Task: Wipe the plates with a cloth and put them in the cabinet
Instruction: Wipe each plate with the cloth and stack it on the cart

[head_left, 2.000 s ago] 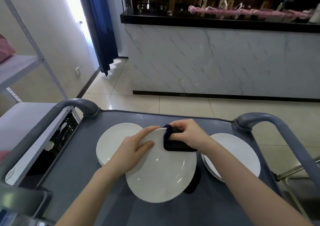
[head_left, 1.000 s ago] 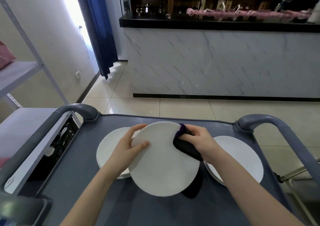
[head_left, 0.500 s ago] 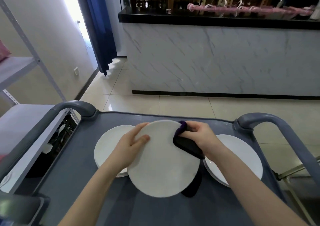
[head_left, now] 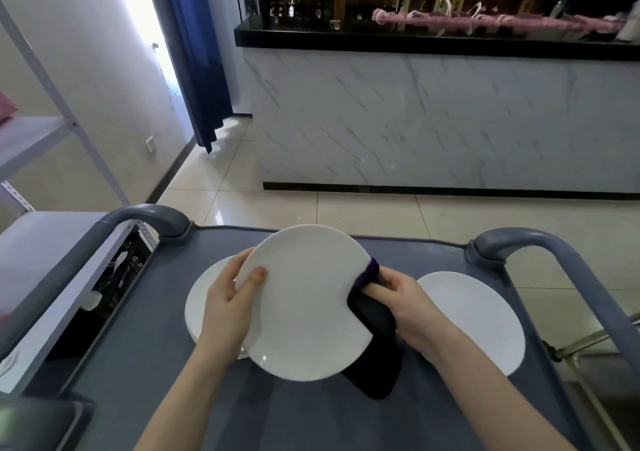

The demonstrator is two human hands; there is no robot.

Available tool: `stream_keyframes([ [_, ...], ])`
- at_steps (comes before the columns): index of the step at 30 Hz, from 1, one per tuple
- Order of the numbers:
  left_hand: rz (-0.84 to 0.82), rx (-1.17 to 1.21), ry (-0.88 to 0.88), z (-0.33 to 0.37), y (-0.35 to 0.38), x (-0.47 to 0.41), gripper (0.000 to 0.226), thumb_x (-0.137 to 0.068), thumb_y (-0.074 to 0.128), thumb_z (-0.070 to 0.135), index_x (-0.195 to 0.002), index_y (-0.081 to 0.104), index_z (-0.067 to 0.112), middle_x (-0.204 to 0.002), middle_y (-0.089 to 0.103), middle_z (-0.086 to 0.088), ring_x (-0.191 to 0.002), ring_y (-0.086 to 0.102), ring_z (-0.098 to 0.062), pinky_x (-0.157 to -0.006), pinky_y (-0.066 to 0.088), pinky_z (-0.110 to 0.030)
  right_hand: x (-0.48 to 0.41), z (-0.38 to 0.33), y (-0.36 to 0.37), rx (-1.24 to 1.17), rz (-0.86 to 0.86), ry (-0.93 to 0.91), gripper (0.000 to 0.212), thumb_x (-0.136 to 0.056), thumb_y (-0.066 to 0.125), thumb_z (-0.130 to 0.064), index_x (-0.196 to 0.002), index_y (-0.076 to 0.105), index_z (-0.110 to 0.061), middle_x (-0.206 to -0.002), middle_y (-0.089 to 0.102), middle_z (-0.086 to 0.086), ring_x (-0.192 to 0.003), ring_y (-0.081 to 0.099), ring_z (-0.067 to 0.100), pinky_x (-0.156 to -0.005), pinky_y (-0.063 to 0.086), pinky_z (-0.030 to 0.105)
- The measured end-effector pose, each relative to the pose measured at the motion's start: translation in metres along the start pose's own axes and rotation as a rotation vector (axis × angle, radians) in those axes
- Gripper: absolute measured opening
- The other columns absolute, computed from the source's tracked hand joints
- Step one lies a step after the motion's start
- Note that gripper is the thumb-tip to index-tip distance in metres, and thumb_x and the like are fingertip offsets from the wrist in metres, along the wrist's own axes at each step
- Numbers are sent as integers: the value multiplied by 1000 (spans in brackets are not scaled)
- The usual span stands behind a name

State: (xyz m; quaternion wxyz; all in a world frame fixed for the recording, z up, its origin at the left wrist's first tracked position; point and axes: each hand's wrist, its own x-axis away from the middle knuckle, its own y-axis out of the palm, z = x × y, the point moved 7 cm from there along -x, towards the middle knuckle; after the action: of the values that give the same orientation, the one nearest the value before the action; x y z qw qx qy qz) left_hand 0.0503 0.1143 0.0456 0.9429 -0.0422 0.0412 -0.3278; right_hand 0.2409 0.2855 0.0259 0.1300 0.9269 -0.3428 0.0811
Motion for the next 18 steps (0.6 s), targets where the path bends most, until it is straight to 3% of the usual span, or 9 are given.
stream_keyframes([
  [4,-56,21,-69,-10,6,-3,25,-86,55,44,-107,63,56,-106,68,26,-96,65,0,-77,49,-31,3,13,-4,11,34,26,19,-88,65,0,-106,71,-4,-107,74,13,-103,70,29,-86,57,35],
  [8,-193,-34,-67,-6,17,-7,29,-87,54,48,-114,59,57,-111,67,24,-98,65,-1,-83,52,-34,-8,-16,-7,129,67,-68,16,-84,70,-3,-98,75,-9,-100,76,11,-98,72,27,-87,58,37],
  [12,-341,-138,-24,5,28,-12,31,-88,52,50,-118,58,55,-106,68,24,-91,66,2,-75,51,-27,-13,-41,1,309,-3,-128,15,-82,72,-5,-91,76,-16,-92,77,4,-87,72,15,-76,58,27],
  [14,-447,-260,19,12,37,-14,25,-91,51,50,-114,57,59,-106,66,28,-93,64,4,-73,48,-18,-14,-45,10,403,-54,-135,15,-83,72,-4,-90,76,-16,-88,77,0,-84,71,10,-73,56,24],
  [18,-600,-562,167,24,56,-18,25,-101,55,40,-110,55,64,-100,63,37,-96,58,11,-70,40,-7,-12,-48,29,680,-76,-239,17,-84,69,-3,-97,75,-11,-90,75,3,-86,66,9,-84,53,34],
])
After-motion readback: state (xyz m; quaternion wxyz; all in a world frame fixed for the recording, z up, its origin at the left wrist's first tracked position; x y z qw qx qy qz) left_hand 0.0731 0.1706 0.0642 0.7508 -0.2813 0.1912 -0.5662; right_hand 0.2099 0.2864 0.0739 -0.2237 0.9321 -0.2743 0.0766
